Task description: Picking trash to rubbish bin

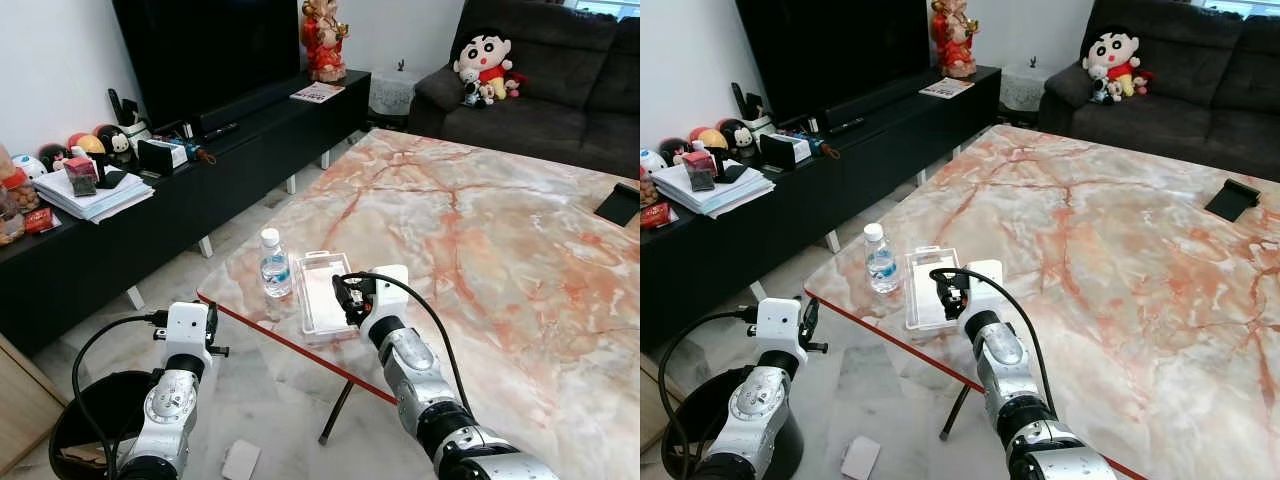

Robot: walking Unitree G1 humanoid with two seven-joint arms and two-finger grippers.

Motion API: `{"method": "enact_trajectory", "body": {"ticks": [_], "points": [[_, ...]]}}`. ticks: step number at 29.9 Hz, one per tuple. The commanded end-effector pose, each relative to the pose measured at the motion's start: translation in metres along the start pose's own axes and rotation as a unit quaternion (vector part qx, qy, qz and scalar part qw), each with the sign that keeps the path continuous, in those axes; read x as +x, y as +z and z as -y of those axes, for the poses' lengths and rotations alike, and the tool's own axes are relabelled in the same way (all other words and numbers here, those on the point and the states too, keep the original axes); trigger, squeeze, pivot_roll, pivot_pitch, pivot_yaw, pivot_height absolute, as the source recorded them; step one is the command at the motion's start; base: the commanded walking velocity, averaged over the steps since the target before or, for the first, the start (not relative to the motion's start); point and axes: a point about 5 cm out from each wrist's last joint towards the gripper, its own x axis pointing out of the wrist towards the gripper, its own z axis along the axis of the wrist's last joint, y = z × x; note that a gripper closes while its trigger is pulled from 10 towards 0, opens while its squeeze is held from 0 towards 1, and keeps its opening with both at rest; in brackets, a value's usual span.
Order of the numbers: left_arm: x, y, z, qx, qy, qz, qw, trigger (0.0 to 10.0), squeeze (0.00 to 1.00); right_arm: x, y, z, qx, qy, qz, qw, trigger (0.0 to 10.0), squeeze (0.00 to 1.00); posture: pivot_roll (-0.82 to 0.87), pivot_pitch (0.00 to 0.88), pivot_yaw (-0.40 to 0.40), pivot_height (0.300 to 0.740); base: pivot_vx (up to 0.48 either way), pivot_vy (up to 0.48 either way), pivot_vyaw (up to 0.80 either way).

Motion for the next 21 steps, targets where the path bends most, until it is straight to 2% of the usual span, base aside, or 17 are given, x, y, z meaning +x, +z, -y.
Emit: {"method": "enact_trajectory", "body": {"ticks": [1,9,10,11,21], "points": [[0.000,-0.001,0.001,-0.005,-0.002,-0.006,1.000,10.0,0.00,0.001,-0.001,-0.002,-0.007,0.001,-0.013,1.000,10.0,1.00,0.04,0.000,0.003,0.740,0.000,0.000,0.00],[0.000,-0.001,0.001,-0.006,-0.004,-0.007,1.000,10.0,0.00,0.001,-0.003,-0.001,-0.011,0.000,-0.020,1.000,10.0,1.00,0.04,0.000,0.002,0.740,0.000,0.000,0.00],[0.000,-0.002,0.001,-0.007,-0.006,-0.008,1.000,10.0,0.00,0.002,-0.004,-0.001,-0.012,-0.001,-0.028,1.000,10.0,0.88,0.04,0.000,0.002,0.740,0.000,0.000,0.00],[0.000,-0.002,0.001,-0.008,-0.007,-0.009,1.000,10.0,0.00,0.002,-0.005,-0.002,-0.016,-0.003,-0.035,0.999,10.0,0.00,0.04,0.000,0.002,0.740,0.000,0.000,0.00],[-0.001,-0.003,0.004,-0.011,-0.015,-0.013,1.000,10.0,0.00,0.000,-0.012,0.000,-0.015,-0.019,-0.060,0.998,10.0,0.00,0.04,0.000,-0.001,0.740,0.000,0.000,0.00]]}}
